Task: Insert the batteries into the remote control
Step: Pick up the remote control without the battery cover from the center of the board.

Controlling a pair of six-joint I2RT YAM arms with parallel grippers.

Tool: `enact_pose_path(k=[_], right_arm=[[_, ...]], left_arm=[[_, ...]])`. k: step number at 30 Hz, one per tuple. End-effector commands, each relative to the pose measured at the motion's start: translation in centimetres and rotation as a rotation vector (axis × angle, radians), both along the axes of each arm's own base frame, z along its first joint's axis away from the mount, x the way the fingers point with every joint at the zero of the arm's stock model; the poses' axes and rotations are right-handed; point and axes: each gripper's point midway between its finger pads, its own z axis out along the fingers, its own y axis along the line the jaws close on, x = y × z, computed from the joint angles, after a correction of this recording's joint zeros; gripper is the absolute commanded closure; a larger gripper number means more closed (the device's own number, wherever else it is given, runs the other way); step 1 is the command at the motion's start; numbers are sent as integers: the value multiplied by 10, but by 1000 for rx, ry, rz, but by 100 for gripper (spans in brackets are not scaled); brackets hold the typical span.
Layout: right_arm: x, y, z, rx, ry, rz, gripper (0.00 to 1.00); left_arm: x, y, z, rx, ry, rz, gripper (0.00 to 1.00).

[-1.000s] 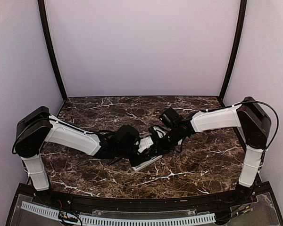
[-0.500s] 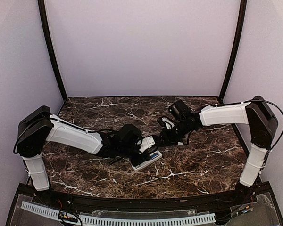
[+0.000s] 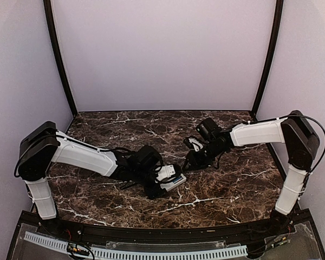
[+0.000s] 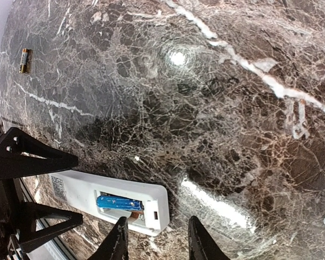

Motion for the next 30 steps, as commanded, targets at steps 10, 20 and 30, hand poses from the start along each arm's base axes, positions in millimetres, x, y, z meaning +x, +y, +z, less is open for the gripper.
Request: enact_pose_path(k=[10, 20, 30], right_arm=[[0, -4, 11, 24, -32, -15, 64], [0, -9, 19, 15, -55, -6, 62], [3, -6, 23, 32, -64, -5, 61]], left_arm=[[-8, 38, -33, 188, 17, -37, 65], [45, 48, -2, 225, -339, 54, 100], [94, 59, 74, 235, -1124, 74, 100]])
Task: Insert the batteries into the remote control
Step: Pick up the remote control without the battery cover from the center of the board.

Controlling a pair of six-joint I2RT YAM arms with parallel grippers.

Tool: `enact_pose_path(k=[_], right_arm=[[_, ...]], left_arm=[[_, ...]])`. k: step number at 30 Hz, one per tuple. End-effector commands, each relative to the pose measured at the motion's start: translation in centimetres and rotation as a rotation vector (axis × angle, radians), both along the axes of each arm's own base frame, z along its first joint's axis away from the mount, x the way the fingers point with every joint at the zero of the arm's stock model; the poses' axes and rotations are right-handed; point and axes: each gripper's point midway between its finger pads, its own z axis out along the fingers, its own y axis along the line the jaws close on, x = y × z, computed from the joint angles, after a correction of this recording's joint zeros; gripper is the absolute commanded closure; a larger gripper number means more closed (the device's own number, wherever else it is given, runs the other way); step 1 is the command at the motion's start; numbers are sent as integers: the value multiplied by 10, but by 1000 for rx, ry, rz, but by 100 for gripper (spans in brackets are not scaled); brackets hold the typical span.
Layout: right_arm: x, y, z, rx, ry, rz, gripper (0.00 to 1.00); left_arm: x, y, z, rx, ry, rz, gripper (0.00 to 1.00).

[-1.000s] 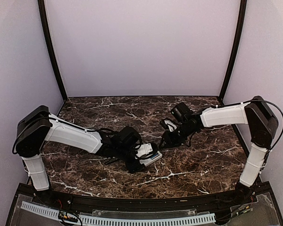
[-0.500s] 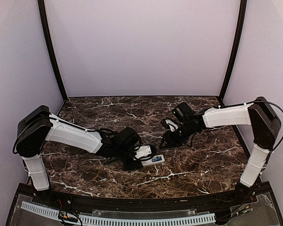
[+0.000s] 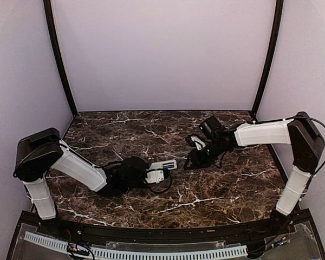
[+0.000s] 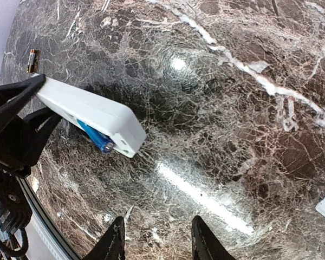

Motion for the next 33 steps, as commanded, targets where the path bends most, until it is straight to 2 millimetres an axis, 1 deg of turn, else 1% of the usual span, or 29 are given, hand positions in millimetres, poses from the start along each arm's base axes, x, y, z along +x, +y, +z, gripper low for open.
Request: enact_pose_path(k=[1, 2, 3, 4, 6, 10, 16, 19, 23, 25, 27, 29, 31, 32, 33], right_arm=[[4, 0, 10, 23, -26, -1, 61], [3, 0, 7, 22, -20, -1, 61], [3, 0, 5, 19, -15, -4, 61], [3, 0, 4, 17, -12, -7, 61], [2, 0, 1, 16, -5, -9, 61], [1, -3, -4, 7, -2, -15, 60], [-1, -5, -12, -5, 8, -20, 60], [-1, -4, -15, -5, 14, -19, 59], [-1, -4, -17, -2, 16, -18, 58], [-1, -3, -16, 4, 13, -13, 58], [-1, -3, -13, 7, 5, -6, 57], [-1, -3, -9, 7, -12, 7, 57], [0, -4, -4, 10, -35, 14, 57], [1, -4, -2, 13, -43, 15, 57], [2, -3, 0, 16, -49, 17, 57]], left_arm=[[25, -3, 73, -12, -443, 17, 100], [26, -2, 62, 26, -457, 12, 100], [28, -2, 73, 26, -519, 19, 100], [28, -3, 65, 47, -532, 14, 100], [29, -5, 67, 53, -575, 16, 100], [26, -6, 53, 79, -547, -6, 100], [21, -6, 37, 123, -512, -46, 100], [14, -9, 30, 144, -499, -76, 100], [4, -11, 15, 217, -494, -140, 100], [1, -11, 15, 226, -515, -153, 100], [2, -11, 25, 207, -557, -137, 100], [5, -12, 46, 194, -644, -120, 100], [4, -13, 57, 190, -692, -118, 100], [5, -14, 58, 195, -695, -121, 100], [5, -15, 52, 211, -679, -133, 100]])
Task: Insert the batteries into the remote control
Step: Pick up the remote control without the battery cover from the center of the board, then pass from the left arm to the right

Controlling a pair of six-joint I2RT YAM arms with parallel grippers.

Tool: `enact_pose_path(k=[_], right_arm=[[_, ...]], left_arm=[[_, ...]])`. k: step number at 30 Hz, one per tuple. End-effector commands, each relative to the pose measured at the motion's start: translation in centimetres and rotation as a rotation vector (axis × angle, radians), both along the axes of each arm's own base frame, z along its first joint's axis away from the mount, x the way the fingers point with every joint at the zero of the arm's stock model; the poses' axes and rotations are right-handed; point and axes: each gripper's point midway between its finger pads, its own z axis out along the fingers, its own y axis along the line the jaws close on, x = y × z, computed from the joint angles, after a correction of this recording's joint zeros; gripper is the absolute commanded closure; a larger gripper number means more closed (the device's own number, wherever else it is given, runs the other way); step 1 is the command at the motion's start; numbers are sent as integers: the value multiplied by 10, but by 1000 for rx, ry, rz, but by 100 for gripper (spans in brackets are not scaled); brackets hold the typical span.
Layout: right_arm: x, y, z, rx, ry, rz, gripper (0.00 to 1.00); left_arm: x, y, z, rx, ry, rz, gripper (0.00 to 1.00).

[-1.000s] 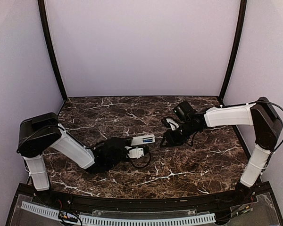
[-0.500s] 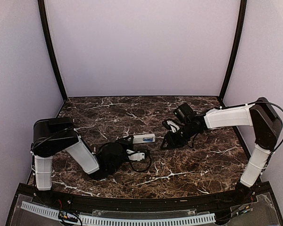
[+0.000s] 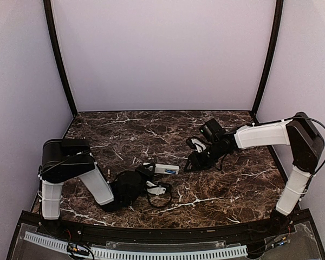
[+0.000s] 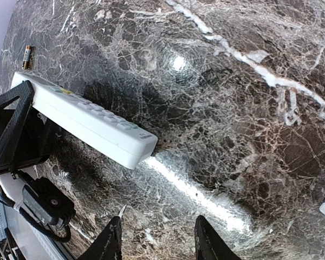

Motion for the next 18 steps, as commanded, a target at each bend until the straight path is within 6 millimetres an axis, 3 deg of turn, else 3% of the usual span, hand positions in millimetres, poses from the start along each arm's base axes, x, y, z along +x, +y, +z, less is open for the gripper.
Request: enact_pose_path(k=[1, 5, 8, 11, 18], right_arm=[[5, 0, 9, 20, -49, 16, 57], [5, 8, 8, 50, -34, 23, 57], [-1, 21, 15, 95, -87, 72, 58], [-10, 40, 28, 112, -271, 194, 58], [-2, 54, 27, 116, -681, 405, 58]], left_arm=[[0, -7, 39, -107, -122, -21, 100], [-2, -4, 14, -58, -75, -22, 100], [0, -3, 16, -89, -70, 2, 100], [-1, -3, 14, -107, -53, 5, 100], [-3, -6, 11, -126, -29, -5, 100]])
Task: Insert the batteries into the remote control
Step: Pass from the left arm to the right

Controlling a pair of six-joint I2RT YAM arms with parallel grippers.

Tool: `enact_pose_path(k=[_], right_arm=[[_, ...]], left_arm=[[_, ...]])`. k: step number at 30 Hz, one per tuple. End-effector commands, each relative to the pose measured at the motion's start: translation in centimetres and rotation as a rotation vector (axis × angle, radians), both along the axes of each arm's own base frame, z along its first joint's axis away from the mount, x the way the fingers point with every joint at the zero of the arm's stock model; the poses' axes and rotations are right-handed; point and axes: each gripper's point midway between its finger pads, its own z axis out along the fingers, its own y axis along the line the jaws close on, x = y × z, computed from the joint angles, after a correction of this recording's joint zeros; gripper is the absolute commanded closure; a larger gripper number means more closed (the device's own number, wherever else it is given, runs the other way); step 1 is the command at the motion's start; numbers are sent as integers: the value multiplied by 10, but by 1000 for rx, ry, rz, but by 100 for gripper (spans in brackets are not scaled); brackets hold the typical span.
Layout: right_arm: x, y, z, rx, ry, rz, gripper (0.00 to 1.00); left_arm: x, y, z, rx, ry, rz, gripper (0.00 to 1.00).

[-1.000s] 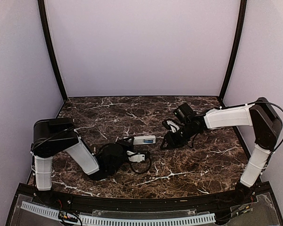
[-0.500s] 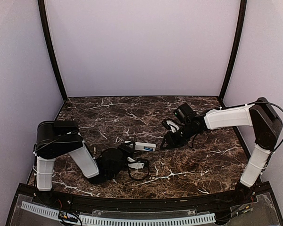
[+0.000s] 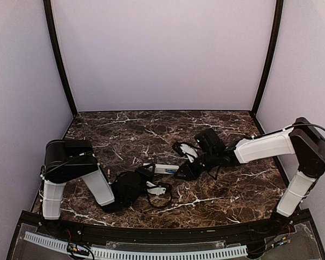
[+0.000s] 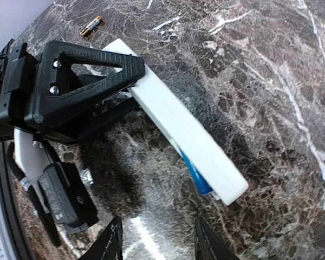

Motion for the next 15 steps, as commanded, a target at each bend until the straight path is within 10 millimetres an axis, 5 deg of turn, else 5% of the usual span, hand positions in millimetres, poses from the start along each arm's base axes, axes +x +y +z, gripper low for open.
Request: enact_pose_path(k=[1, 9, 15], right_arm=[[24, 12, 13, 43, -382, 129, 58], [20, 14, -18, -24, -644, 319, 63], [1, 8, -15, -2, -695, 359, 63]], left_arm=[[-3, -5, 16, -108, -25, -7, 100], [-16, -12, 11, -135, 23, -36, 100], [-22, -13, 9, -165, 80, -32, 100]])
